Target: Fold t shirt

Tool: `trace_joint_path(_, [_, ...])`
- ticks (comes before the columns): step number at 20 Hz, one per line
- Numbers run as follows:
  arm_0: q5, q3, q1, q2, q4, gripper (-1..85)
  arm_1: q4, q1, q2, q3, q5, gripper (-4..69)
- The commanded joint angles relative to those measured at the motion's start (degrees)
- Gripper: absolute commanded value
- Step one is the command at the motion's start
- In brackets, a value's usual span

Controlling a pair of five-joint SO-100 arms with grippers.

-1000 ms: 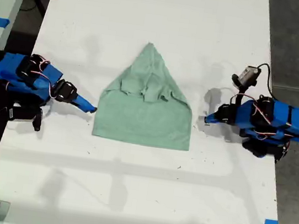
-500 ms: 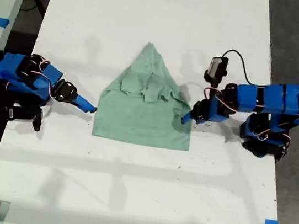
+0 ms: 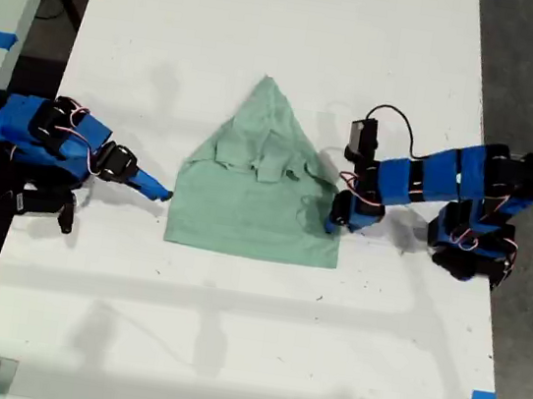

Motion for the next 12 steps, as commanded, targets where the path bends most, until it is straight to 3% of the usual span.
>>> trace_joint_path(1, [0.26, 0.09, 0.79, 0.53, 0.0, 18.3, -1.49, 1.23, -3.34, -0.26, 0.7, 16.9])
trace_joint_path(5, [0.26, 0.09, 0.79, 0.53, 0.0, 18.3, -1.49, 1.49, -5.98, -1.49, 0.18, 15.5])
trace_joint_path(7, [0.26, 0.09, 0.79, 0.53, 0.0, 18.3, -2.11, 1.85, -6.42, -0.62, -0.44, 1.2])
trace_joint_path(12, [0.26, 0.09, 0.79, 0.53, 0.0, 18.3, -4.48, 2.37, -6.42, 1.32, -1.41, 1.2])
